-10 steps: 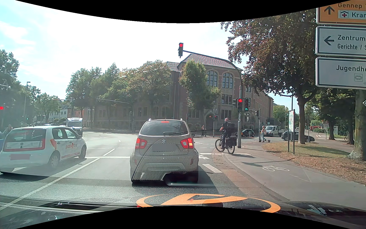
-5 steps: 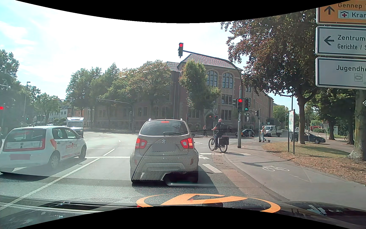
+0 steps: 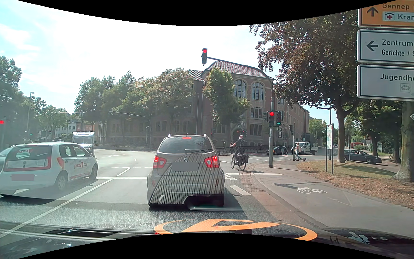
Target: Follow the waypoints while adhering to traffic rules and regulations
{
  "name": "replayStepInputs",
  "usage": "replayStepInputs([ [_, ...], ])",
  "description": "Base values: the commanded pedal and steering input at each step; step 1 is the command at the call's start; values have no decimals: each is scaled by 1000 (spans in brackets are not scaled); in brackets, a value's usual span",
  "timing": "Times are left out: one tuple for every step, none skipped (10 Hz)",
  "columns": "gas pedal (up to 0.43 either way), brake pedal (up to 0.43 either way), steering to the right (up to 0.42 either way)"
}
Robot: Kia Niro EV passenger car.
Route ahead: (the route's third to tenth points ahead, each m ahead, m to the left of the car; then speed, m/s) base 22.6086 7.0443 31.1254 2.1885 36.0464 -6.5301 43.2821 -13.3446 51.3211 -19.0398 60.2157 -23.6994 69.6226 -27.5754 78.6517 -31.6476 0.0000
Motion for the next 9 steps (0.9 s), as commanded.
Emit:
replayStepInputs([
  [0,360,-45],
  [0,354,-46],
  [0,354,-45],
  [0,354,-46],
  [0,354,-45],
  [0,354,-45],
  [0,354,-45],
  [0,354,-45],
  [0,354,-45],
])
